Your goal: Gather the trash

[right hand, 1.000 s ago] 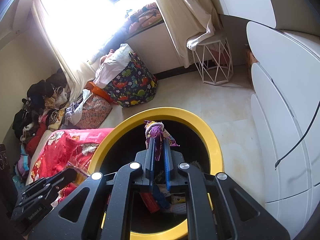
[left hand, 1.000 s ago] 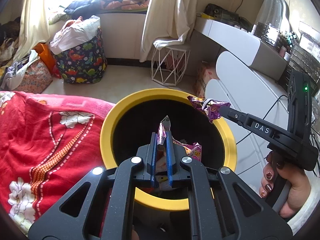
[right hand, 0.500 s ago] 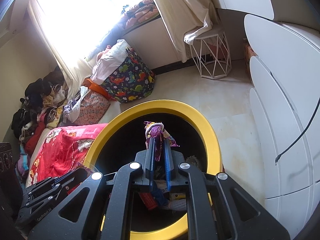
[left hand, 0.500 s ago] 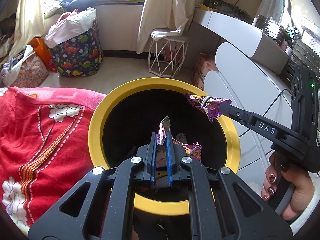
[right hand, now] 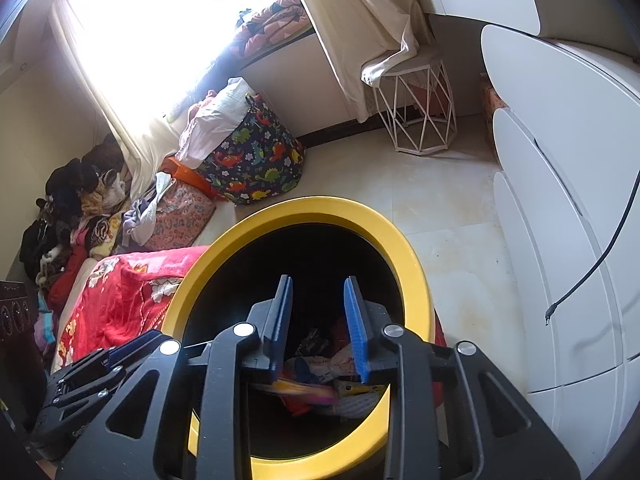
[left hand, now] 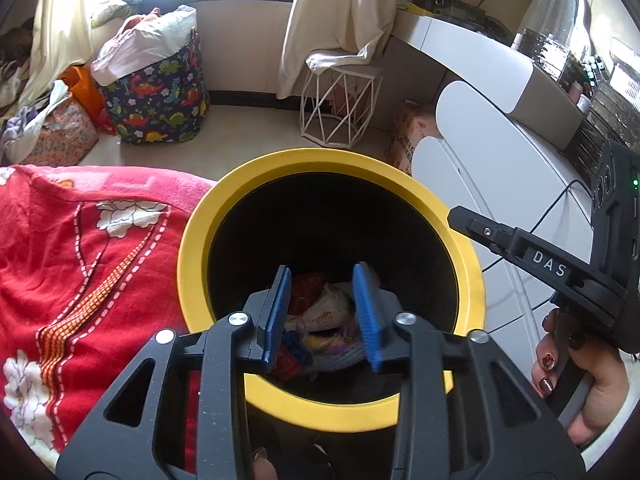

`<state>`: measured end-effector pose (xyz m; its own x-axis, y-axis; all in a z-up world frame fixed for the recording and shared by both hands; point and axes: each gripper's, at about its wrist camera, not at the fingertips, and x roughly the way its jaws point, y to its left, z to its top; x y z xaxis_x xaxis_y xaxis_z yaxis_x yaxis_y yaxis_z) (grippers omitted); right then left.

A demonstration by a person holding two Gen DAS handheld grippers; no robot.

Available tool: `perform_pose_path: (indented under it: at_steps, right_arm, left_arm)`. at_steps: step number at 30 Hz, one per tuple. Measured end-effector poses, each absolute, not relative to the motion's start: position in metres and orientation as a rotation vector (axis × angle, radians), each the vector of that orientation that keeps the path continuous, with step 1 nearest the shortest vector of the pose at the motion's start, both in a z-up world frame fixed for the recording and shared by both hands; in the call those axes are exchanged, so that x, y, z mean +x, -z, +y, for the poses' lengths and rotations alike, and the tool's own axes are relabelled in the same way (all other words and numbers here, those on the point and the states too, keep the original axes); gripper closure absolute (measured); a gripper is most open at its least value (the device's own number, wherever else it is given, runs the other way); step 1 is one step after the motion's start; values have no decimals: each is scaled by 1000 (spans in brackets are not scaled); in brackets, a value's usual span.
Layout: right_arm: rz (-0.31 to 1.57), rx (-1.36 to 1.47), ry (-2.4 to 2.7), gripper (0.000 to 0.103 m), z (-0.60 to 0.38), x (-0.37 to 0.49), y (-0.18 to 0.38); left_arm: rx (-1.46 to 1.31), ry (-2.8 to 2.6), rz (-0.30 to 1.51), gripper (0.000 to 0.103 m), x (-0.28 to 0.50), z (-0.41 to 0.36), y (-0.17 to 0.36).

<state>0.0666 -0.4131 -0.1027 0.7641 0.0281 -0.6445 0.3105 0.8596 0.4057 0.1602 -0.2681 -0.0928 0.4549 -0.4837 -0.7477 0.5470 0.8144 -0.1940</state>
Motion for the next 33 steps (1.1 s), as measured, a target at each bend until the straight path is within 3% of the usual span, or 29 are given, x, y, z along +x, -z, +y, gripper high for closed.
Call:
perform_pose_path:
  at_steps: [5, 11, 13, 20, 28, 30, 33]
  right_arm:
    - [690, 522, 161, 65, -413, 66, 102]
    - [677, 507, 165, 45, -412, 60, 96]
    - [673, 502, 168, 35, -413, 57, 93]
    - [656, 480, 184, 17, -412, 48, 86]
    - [628, 433, 169, 16, -403, 40, 74]
    - [615, 418, 158, 8, -398, 37, 70]
    - [590, 394, 141, 7, -388, 35, 63]
  left_arm:
    - [67, 614, 893, 48, 159, -261, 91]
    - [44, 581, 881, 18, 160, -248, 85]
    - [37, 568, 876, 11, 160, -244, 82]
    - [29, 519, 857, 11, 158, -234, 75]
    - [4, 479, 837, 11, 157, -216, 67]
    - [-2, 470, 829, 11, 155, -211, 63]
    - [-5, 457, 809, 11, 151, -204, 57]
